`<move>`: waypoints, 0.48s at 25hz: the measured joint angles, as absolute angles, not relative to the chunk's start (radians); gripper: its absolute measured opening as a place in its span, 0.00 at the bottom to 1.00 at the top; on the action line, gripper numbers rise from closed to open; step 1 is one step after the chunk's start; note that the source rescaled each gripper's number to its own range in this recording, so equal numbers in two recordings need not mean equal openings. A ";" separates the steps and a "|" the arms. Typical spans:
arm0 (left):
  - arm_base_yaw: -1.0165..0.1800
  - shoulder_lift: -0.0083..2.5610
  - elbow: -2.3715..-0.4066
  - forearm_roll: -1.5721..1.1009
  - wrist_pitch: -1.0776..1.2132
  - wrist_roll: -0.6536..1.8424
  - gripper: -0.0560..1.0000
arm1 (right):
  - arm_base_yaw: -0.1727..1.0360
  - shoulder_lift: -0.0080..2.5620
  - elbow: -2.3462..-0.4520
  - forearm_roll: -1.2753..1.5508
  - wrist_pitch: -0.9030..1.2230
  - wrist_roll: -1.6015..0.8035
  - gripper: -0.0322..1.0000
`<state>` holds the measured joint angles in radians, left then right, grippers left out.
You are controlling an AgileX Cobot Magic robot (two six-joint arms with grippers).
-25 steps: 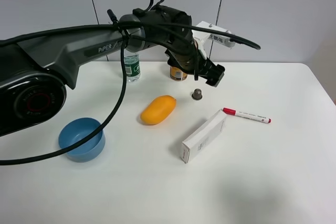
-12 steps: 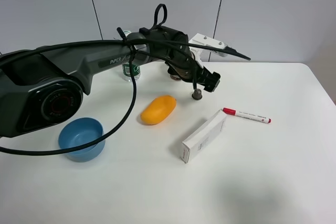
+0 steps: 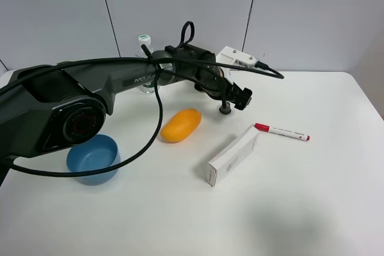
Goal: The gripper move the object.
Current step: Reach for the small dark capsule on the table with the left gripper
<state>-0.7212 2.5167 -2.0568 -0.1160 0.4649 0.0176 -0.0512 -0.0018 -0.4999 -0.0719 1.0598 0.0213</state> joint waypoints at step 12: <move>-0.711 2.571 -2.057 -0.116 0.402 0.019 1.00 | -0.051 -0.002 -0.500 -0.072 1.060 0.021 1.00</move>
<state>-0.7110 2.5711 -2.0568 -0.1160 0.4024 0.0187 -0.0512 -0.0018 -0.4999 -0.0719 1.0598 0.0213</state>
